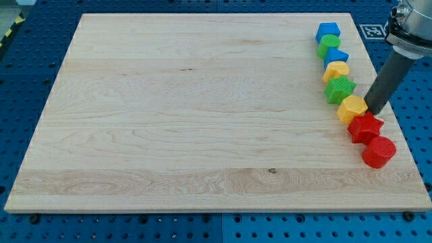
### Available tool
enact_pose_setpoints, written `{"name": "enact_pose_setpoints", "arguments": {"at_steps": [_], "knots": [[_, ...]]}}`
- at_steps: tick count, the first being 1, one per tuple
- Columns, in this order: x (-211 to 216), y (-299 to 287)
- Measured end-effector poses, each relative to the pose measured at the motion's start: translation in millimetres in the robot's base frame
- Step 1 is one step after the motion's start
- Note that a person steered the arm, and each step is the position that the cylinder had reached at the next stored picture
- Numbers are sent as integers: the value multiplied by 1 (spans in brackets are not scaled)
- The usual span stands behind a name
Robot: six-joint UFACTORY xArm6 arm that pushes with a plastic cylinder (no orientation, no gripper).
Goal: Move your arm closer to the blue cube
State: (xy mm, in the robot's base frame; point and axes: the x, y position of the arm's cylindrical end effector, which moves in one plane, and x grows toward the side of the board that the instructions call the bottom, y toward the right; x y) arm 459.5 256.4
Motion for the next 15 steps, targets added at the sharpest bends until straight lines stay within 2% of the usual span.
{"name": "enact_pose_setpoints", "arguments": {"at_steps": [3, 6, 10, 12, 15], "knots": [[-26, 27], [-98, 28], [-103, 6], [-152, 8], [-193, 9]]}}
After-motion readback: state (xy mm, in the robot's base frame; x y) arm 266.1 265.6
